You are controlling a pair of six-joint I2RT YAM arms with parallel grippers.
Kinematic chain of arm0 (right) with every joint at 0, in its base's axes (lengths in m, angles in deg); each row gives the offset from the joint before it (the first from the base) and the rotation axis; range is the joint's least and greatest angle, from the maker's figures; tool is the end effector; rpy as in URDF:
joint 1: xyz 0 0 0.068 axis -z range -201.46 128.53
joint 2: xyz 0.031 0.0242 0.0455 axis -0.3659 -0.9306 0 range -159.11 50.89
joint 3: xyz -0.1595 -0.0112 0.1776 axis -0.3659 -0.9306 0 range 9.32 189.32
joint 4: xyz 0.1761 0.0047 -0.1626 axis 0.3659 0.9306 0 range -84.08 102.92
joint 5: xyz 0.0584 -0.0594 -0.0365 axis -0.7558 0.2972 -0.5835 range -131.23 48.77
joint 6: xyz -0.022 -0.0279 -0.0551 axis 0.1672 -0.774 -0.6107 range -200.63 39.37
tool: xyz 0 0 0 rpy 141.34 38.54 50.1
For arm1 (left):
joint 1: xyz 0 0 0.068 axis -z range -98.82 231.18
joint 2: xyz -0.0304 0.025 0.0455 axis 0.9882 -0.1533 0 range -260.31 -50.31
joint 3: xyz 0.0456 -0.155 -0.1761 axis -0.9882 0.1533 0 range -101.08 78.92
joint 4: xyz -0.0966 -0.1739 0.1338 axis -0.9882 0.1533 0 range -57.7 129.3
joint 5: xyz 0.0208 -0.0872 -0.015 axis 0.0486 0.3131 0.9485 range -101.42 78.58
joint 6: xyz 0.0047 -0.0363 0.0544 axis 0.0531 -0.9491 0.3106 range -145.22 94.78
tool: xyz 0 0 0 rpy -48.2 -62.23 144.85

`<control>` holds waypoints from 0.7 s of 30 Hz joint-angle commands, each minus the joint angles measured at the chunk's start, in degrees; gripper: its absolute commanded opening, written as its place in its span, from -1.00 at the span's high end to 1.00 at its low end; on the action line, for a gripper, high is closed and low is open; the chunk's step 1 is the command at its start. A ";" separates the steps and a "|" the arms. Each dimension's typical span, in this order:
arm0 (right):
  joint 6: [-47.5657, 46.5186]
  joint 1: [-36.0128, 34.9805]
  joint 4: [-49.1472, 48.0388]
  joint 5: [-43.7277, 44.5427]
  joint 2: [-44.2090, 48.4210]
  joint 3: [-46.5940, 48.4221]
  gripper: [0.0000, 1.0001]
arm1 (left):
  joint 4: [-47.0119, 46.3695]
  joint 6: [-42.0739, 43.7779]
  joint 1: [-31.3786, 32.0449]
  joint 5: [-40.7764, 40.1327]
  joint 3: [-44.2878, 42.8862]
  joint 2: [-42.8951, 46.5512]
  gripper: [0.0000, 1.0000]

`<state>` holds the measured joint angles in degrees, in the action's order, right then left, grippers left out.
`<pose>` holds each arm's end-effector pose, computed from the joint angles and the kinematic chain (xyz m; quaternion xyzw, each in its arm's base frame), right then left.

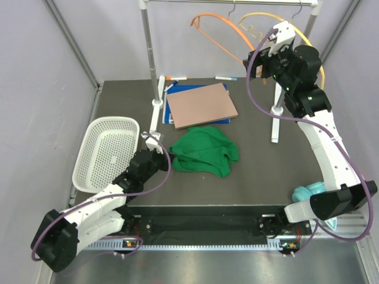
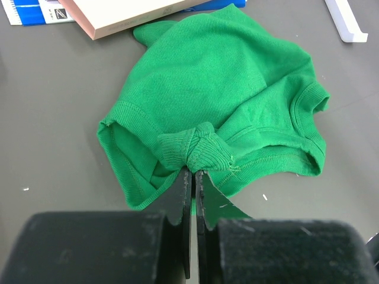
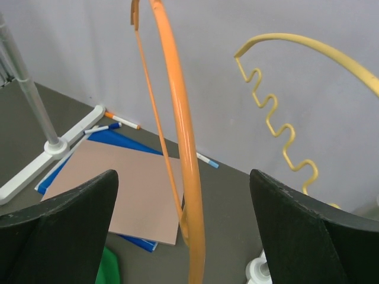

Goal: Place the tank top on the hanger

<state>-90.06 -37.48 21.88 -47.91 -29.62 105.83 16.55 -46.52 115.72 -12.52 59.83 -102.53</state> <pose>0.2907 0.0896 0.4580 -0.1955 0.6794 0.0817 0.7025 0.1802 -0.1229 0.1860 0.0872 0.8011 -0.2704 0.5268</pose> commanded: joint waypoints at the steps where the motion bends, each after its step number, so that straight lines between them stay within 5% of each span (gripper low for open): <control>1: -1.11 0.72 -1.20 -3.34 -1.58 2.10 -0.72 | -1.92 0.29 0.08 0.14 0.11 0.81 1.00; 6: -2.43 0.80 -0.76 -3.17 -3.33 2.46 -0.20 | -1.92 0.29 0.08 -0.04 0.11 0.72 1.00; 10: -2.61 0.80 -0.93 -2.73 -2.73 1.41 0.70 | -1.92 0.29 0.17 -0.13 0.11 0.55 1.00; 12: -2.61 0.63 -2.78 -2.81 -1.41 -0.70 0.95 | -2.09 0.29 0.17 -0.13 0.20 0.37 1.00; 21: -1.65 0.63 -7.79 -2.29 2.72 -4.14 1.00 | -2.71 0.20 0.08 0.22 0.11 -1.12 1.00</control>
<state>-92.07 -37.34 19.04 -49.92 -30.69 101.55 16.51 -46.52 115.72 -12.52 59.85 -103.26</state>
